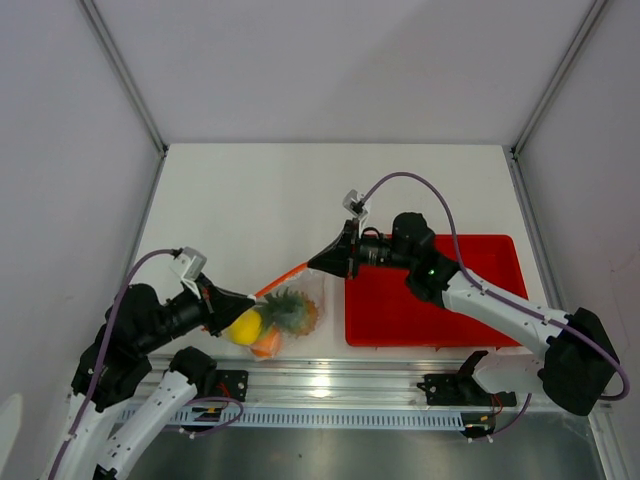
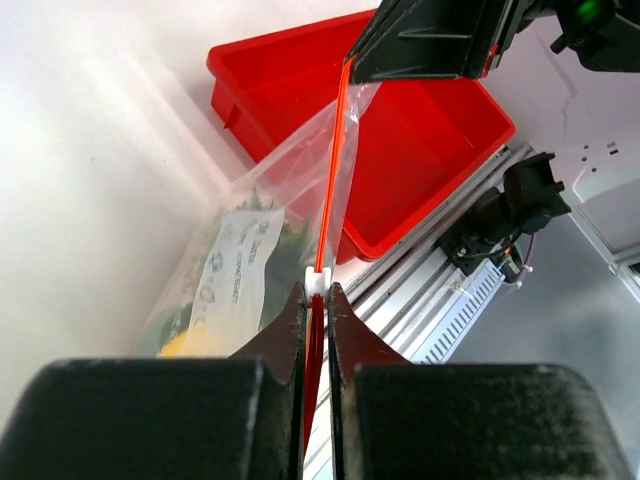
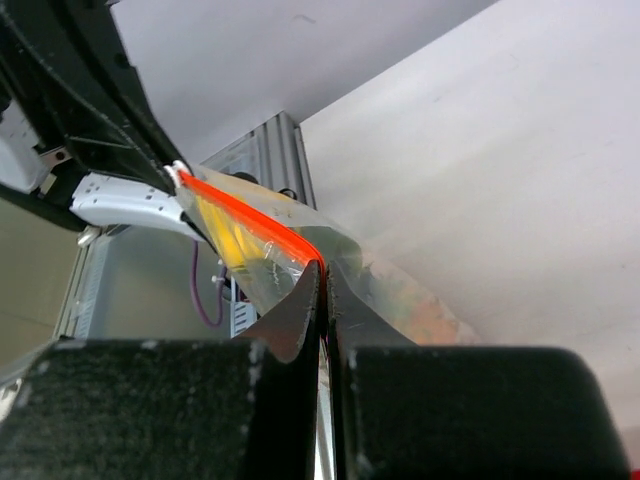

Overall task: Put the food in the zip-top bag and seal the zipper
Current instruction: Zip the zipper food storage bag at the center of the board, then place the zipper food storage bag at the center of the board.

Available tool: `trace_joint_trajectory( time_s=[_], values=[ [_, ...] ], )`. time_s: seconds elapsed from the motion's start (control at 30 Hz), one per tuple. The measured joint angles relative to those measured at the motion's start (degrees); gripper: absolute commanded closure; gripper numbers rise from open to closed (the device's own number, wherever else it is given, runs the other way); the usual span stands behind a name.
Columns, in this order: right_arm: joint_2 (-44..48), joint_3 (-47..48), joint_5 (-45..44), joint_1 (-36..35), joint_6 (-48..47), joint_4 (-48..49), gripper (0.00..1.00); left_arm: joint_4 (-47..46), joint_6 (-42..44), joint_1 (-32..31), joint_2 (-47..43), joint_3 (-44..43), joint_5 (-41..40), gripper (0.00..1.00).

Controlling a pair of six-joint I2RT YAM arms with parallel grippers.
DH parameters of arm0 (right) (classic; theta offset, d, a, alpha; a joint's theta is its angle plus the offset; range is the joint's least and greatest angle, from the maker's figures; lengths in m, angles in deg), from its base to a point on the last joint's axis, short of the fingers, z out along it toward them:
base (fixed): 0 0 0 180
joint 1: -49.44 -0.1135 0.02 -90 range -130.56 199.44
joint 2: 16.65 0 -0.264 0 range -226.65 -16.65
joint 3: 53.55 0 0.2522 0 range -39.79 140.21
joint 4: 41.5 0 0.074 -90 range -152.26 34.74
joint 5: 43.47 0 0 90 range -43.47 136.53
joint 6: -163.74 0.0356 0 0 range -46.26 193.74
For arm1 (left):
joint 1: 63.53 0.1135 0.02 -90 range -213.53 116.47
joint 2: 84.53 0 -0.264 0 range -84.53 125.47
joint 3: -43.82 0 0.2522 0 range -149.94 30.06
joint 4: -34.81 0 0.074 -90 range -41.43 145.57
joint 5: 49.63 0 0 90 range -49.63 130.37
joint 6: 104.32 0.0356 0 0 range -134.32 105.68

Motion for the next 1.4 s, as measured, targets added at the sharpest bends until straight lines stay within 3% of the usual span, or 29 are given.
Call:
trace_joint_trajectory(
  time_s=[0.53, 0.83, 1.07, 1.13, 1.2, 1.27, 1.33, 1.37, 1.4],
  values=[
    [0.17, -1.40, -7.85, 3.34, 3.04, -1.07, 1.00, 6.93, -2.84, -0.02, -8.33, -0.46, -11.32, 0.94],
    [-0.20, -1.42, -8.55, 3.72, 4.24, -1.11, 1.00, 10.27, -3.58, 0.00, -10.91, -2.34, -16.70, 0.93],
    [-1.57, -1.42, -7.65, 3.65, 4.79, -0.72, 1.00, 11.80, -5.16, -0.04, -11.56, -2.51, -19.34, 0.98],
    [-1.68, -1.42, -7.41, 3.65, 4.94, -0.44, 1.00, 12.00, -5.62, -0.07, -11.56, -2.51, -20.11, 0.87],
    [-2.05, -1.42, -7.37, 3.65, 4.94, 0.20, 1.00, 12.00, -6.01, -0.07, -11.58, -2.51, -20.65, 0.68],
    [-2.95, -1.42, -8.31, 3.78, 4.92, 0.46, 1.00, 11.98, -6.75, -0.07, -11.56, -2.58, -21.94, 0.60],
    [-4.24, -1.36, -9.16, 3.76, 4.92, 0.52, 1.00, 11.89, -6.93, -0.07, -11.52, -2.58, -22.34, 0.38],
    [-5.22, -1.20, -9.55, 3.67, 4.92, 0.55, 1.00, 11.82, -7.13, -0.07, -11.41, -2.58, -22.51, 0.14],
    [-5.99, -0.98, -9.81, 3.50, 4.92, 0.52, 1.00, 11.76, -6.93, -0.07, -11.23, -2.58, -22.88, 0.04]
  ],
)
